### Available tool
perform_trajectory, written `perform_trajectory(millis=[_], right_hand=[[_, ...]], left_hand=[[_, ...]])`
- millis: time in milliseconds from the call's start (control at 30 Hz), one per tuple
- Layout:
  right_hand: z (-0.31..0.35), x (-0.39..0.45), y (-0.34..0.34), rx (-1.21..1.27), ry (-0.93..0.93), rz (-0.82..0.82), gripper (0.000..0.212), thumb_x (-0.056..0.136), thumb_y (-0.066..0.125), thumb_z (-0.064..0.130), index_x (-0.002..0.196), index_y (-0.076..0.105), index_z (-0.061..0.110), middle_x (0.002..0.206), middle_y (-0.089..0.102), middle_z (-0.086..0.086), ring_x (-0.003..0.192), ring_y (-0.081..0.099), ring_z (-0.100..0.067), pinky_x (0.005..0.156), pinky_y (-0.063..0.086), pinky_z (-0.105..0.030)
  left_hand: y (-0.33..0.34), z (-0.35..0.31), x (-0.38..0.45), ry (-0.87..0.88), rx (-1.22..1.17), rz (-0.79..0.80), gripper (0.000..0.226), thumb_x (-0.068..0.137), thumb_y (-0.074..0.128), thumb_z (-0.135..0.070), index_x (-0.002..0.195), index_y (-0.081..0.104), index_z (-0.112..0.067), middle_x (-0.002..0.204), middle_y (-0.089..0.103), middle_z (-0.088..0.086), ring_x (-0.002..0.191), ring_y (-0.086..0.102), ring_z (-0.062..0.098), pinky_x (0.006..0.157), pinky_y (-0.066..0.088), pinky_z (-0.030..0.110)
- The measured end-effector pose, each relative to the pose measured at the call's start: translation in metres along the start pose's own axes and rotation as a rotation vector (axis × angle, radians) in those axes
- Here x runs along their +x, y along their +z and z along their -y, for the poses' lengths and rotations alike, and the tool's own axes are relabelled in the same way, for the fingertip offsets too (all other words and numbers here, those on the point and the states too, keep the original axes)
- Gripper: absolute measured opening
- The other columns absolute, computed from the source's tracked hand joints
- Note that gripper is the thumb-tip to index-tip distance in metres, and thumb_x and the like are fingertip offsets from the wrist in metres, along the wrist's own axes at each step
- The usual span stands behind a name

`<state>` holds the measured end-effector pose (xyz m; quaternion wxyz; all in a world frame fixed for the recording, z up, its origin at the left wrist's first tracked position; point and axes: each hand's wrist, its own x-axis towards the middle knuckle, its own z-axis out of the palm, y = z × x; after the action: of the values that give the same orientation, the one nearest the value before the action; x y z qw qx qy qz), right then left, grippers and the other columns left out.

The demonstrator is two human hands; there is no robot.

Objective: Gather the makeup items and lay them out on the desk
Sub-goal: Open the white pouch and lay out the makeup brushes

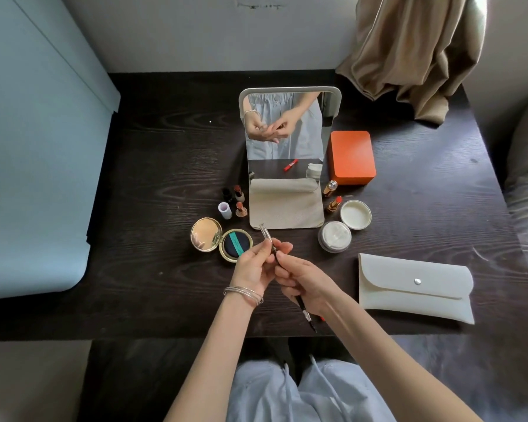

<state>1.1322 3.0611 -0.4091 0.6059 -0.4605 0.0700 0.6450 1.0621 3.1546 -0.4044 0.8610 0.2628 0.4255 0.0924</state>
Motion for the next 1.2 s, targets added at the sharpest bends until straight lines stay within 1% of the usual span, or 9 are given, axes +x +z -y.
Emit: perform_trajectory(millis=[200,433,500,633,700,800,967,1067,1200], right_hand=[[-0.008,0.004,0.015,-0.442,-0.196,-0.299,0.029,0.096,0.050,0.025,0.073,0.067,0.019,0.051,0.049,0.011,0.045,0.040,-0.001,0.041,0.032,-0.011],[-0.021,0.005,0.024,-0.960,-0.531,-0.534,0.019,0.095,0.052,0.020,0.087,0.070,0.023,0.065,0.063,0.013,0.057,0.057,0.002,0.056,0.041,-0.009],[-0.015,0.006,0.019,-0.847,-0.427,-0.435,0.022,0.096,0.050,0.022,0.083,0.068,0.020,0.061,0.058,0.010,0.051,0.051,-0.003,0.049,0.039,-0.011],[0.009,0.000,0.001,-0.029,0.114,0.046,0.027,0.100,0.041,0.027,0.090,0.060,0.012,0.054,0.040,0.008,0.040,0.028,-0.001,0.032,0.024,-0.011],[0.009,-0.003,-0.002,0.032,0.169,0.090,0.027,0.099,0.042,0.028,0.092,0.061,0.011,0.052,0.039,0.009,0.039,0.028,-0.001,0.031,0.025,-0.011],[0.002,-0.003,0.000,-0.079,0.094,-0.015,0.025,0.098,0.046,0.027,0.091,0.064,0.011,0.052,0.041,0.009,0.040,0.031,-0.001,0.033,0.027,-0.011],[-0.012,-0.017,-0.009,-0.932,-0.397,-0.456,0.023,0.093,0.053,0.021,0.080,0.071,0.023,0.055,0.060,0.021,0.058,0.054,0.006,0.059,0.038,-0.006],[-0.017,-0.030,-0.031,-0.825,-0.414,-0.526,0.025,0.095,0.050,0.026,0.080,0.069,0.018,0.067,0.065,0.006,0.065,0.056,-0.001,0.066,0.041,-0.015],[-0.013,-0.030,-0.057,-0.109,-0.295,-0.435,0.029,0.101,0.039,0.018,0.092,0.064,0.006,0.071,0.061,0.000,0.068,0.054,-0.011,0.071,0.048,-0.023]], left_hand=[[0.008,0.003,0.000,0.060,0.039,-0.223,0.026,0.097,0.045,-0.015,0.080,0.062,-0.006,0.066,0.072,0.001,0.068,0.071,0.009,0.062,0.058,0.025],[0.017,0.008,0.002,0.130,0.049,-0.440,0.025,0.094,0.053,-0.016,0.073,0.067,-0.010,0.071,0.071,0.001,0.070,0.069,0.009,0.062,0.054,0.023],[0.013,0.009,0.001,0.132,0.080,-0.396,0.021,0.093,0.054,-0.018,0.078,0.069,-0.012,0.071,0.072,-0.001,0.074,0.069,0.010,0.067,0.054,0.025],[-0.008,-0.001,-0.002,-0.035,-0.105,0.011,0.023,0.090,0.051,-0.022,0.095,0.066,-0.006,0.084,0.073,0.008,0.090,0.070,0.015,0.081,0.053,0.031],[-0.011,-0.003,-0.003,-0.049,-0.118,0.068,0.022,0.092,0.048,-0.021,0.091,0.063,-0.005,0.081,0.072,0.010,0.092,0.070,0.019,0.082,0.053,0.033],[-0.003,0.005,0.000,-0.028,-0.074,-0.026,0.020,0.095,0.046,-0.016,0.082,0.058,-0.005,0.065,0.068,0.009,0.082,0.072,0.020,0.076,0.054,0.032],[-0.001,-0.008,0.013,0.017,-0.188,-0.242,0.022,0.097,0.046,-0.017,0.079,0.054,-0.008,0.069,0.069,0.008,0.081,0.068,0.021,0.093,0.047,0.045],[-0.011,-0.034,0.019,0.086,0.089,-0.266,0.019,0.094,0.051,-0.023,0.097,0.062,-0.008,0.107,0.067,0.008,0.110,0.059,0.019,0.101,0.041,0.041],[0.001,-0.028,0.017,0.040,0.401,-0.096,0.022,0.095,0.049,-0.024,0.096,0.066,-0.010,0.109,0.066,0.003,0.111,0.059,0.016,0.101,0.040,0.035]])
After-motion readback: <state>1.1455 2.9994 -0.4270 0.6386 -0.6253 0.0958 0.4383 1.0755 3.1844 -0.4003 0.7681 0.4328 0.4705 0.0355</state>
